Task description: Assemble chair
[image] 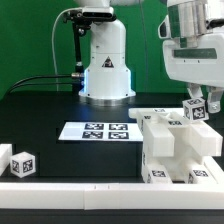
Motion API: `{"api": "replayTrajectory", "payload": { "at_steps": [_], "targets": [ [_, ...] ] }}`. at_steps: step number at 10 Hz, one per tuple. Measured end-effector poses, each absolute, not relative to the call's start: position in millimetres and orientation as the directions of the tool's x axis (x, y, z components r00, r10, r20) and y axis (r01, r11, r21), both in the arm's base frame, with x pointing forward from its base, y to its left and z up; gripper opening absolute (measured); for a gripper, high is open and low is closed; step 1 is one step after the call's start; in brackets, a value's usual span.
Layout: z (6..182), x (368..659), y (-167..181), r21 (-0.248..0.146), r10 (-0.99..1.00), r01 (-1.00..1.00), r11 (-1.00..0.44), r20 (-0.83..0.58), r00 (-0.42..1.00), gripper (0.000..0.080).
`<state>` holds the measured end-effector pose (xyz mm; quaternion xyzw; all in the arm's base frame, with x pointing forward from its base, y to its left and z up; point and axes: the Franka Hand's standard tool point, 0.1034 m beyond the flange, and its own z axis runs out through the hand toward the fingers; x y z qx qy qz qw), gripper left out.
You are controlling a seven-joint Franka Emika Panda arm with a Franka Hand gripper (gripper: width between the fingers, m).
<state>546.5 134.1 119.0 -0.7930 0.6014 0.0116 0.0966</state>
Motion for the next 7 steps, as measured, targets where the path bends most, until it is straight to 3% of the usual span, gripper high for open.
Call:
{"api": "replayTrajectory", "payload": {
  "at_steps": [1, 2, 3, 7],
  "targets": [
    [119.1, 546.7, 133.0, -0.149, -0.923, -0.925, -0.348, -0.119, 0.367, 0.0388],
    [120.7, 546.8, 129.1, -0.157, -0.836, -0.836, -0.526, -0.084, 0.542, 0.0525],
    [123.9, 546.5, 126.6, -0.153, -0.715, -0.713, -0.684, -0.051, 0.697, 0.0610],
    [122.5, 546.0, 125.9, -0.149, -0.493, -0.487, -0.860, -0.003, 0.870, 0.0647]
  ]
}}
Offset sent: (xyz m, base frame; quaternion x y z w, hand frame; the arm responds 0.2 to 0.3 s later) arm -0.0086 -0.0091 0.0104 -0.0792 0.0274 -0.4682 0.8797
